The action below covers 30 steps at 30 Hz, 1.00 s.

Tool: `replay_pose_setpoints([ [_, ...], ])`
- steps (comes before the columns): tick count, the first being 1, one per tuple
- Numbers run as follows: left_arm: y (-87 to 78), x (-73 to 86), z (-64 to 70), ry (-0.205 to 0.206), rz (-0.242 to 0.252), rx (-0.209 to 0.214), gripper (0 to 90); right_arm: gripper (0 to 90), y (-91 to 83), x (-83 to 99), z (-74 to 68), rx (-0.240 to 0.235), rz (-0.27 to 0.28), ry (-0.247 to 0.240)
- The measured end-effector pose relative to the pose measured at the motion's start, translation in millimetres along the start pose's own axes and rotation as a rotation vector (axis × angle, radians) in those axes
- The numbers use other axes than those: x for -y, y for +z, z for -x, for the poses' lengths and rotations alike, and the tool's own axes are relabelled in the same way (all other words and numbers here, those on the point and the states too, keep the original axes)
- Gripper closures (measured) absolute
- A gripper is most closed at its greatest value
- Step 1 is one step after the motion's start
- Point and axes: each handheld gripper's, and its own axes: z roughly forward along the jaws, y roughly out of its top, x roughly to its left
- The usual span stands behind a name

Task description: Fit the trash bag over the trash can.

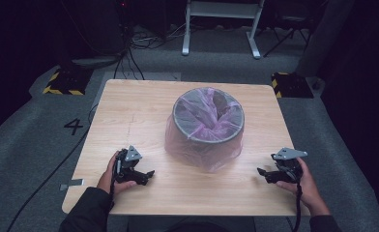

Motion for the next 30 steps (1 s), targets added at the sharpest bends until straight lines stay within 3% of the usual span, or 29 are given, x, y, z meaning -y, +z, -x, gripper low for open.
replay_pose_setpoints([
  [5,0.1,-0.2,0.0,0.002,-0.001,-0.002,2.8,17.9,0.5,11.0,1.9,0.007,0.006,0.024],
  [10,0.2,-0.3,0.0,0.002,-0.001,-0.003,2.7,16.8,4.7,24.8,4.6,0.003,0.011,0.081],
  [13,0.6,-0.5,-0.1,0.001,0.0,-0.001,2.7,15.7,5.2,31.9,8.5,-0.016,0.041,0.137],
  [15,0.8,-0.7,-0.1,0.001,-0.001,-0.003,2.5,15.5,4.8,34.9,8.7,0.001,0.059,0.153],
  [30,0.8,-0.7,-0.1,0.002,0.0,-0.003,2.5,14.1,5.3,34.6,7.9,0.012,0.055,0.164],
])
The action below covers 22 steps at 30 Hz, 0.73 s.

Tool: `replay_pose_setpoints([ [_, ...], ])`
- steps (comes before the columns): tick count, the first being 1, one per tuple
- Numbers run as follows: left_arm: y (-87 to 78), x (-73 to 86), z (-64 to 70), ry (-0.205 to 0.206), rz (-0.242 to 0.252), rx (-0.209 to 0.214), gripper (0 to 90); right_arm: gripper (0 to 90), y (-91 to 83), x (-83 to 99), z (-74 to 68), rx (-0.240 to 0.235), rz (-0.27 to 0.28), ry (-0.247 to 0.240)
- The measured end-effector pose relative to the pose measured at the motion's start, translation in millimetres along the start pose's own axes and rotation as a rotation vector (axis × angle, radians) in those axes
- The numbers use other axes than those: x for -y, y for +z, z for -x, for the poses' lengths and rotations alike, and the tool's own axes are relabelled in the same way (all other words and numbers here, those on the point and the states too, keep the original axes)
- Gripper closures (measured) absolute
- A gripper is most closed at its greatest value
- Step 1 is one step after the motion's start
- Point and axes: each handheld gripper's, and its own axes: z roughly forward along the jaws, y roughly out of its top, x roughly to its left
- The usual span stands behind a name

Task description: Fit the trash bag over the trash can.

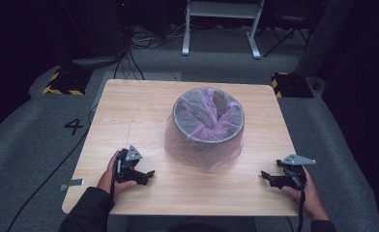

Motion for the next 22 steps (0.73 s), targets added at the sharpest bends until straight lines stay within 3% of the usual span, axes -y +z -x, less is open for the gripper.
replay_pose_setpoints([
  [22,0.6,-0.6,0.0,-0.003,-0.003,0.005,2.1,12.8,0.7,-0.6,0.3,0.007,-0.002,0.005],
])
